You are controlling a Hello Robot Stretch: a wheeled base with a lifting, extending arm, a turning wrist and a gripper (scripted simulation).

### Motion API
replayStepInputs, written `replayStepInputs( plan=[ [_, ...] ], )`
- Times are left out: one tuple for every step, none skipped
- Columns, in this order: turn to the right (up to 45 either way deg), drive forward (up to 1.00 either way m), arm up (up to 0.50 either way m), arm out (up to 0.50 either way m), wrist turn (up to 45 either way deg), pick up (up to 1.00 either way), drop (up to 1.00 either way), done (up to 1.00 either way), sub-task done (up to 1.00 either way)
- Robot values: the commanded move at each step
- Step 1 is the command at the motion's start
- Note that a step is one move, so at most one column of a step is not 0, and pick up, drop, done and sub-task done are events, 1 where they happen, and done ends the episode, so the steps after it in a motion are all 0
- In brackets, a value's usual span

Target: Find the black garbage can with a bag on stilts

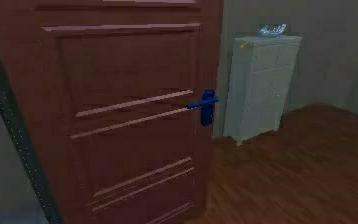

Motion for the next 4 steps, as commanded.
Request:
replayStepInputs(
  plan=[
    [45.0,0.00,0.00,0.00,0.0,0.00,0.00,0.00,0.00],
    [24.0,0.00,0.00,0.00,0.0,0.00,0.00,0.00,0.00],
    [0.0,1.00,0.00,0.00,0.0,0.00,0.00,0.00,0.00],
    [0.0,1.00,0.00,0.00,0.0,0.00,0.00,0.00,0.00]
  ],
)
